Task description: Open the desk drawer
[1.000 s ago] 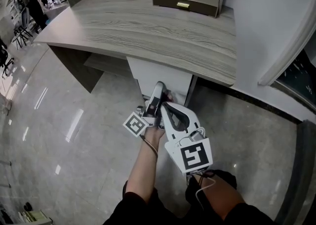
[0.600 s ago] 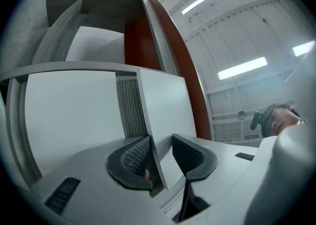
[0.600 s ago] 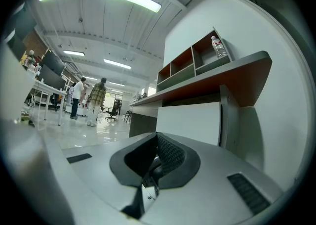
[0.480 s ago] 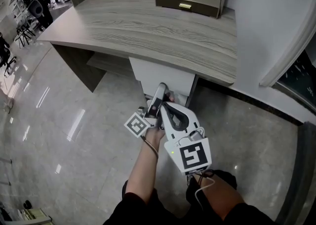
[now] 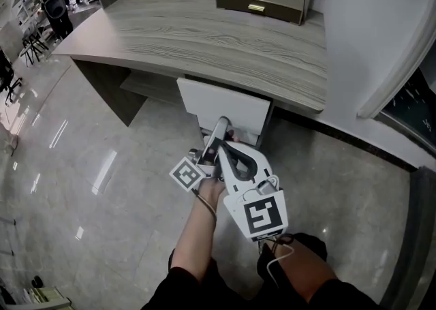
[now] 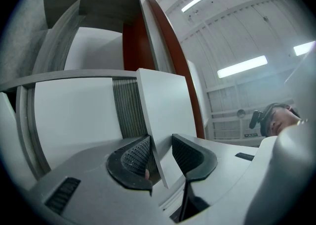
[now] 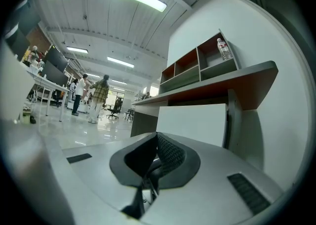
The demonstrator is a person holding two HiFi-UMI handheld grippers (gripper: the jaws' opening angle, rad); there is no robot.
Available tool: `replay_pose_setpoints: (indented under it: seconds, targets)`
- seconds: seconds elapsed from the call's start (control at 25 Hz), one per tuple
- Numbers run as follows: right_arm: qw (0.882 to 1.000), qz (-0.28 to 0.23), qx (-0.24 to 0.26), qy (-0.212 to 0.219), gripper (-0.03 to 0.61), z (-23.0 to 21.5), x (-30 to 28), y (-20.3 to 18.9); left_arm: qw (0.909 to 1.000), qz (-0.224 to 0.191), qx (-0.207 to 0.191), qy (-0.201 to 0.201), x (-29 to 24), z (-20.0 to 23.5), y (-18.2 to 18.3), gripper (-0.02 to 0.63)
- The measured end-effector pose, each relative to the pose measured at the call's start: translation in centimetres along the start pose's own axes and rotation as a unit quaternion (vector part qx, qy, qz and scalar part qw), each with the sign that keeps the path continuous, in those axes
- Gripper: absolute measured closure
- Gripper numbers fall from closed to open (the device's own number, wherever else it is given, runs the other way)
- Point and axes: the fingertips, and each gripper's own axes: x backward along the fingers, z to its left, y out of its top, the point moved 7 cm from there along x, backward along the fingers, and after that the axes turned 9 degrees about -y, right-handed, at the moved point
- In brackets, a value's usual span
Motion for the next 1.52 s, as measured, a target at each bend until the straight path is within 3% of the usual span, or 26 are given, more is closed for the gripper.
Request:
replay_pose_setpoints:
  seconds: [1.52]
  targets:
    - [1.0, -0.005, 0.02, 0.003, 0.572, 2.6, 1.8, 1.1, 0.9999, 0.0, 0.008, -0.014, 3.2, -3.3, 0.2, 0.482]
